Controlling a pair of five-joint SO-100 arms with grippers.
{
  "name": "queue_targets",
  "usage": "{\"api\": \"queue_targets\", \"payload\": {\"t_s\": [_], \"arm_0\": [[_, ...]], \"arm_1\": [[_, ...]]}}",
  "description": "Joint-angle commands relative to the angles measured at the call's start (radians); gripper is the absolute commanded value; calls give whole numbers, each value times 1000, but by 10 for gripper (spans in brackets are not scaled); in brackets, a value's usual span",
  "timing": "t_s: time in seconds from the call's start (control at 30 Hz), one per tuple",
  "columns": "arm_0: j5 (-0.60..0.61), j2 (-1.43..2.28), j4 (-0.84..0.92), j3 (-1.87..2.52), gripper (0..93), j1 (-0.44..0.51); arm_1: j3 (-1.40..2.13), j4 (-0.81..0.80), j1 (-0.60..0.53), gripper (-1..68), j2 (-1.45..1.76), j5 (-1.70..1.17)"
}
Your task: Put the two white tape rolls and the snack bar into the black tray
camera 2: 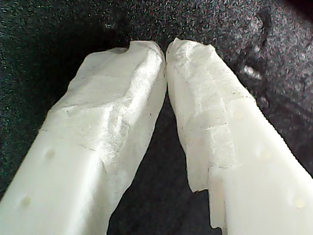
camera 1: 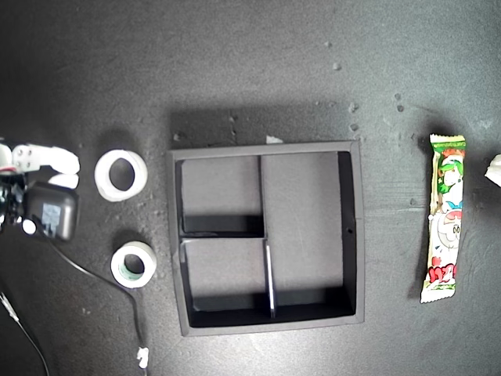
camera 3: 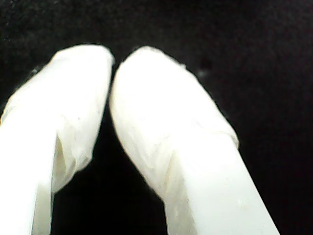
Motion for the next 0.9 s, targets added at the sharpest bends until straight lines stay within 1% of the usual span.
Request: {"api": "queue_targets", "payload": {"t_s": [0.0,0.4,0.53,0.87], "arm_0": [[15,49,-32,55,1,29],[-54,49,-20,55,0,38],[-55,49,-17,55,0,51],[-61,49,-3,55,2,46]], "arm_1": [[14,28,-3,-1,3,-992],[14,28,-23,-1,3,-992],[14,28,-32,-1,3,-992],[14,28,-31,-1,3,-992]]}}
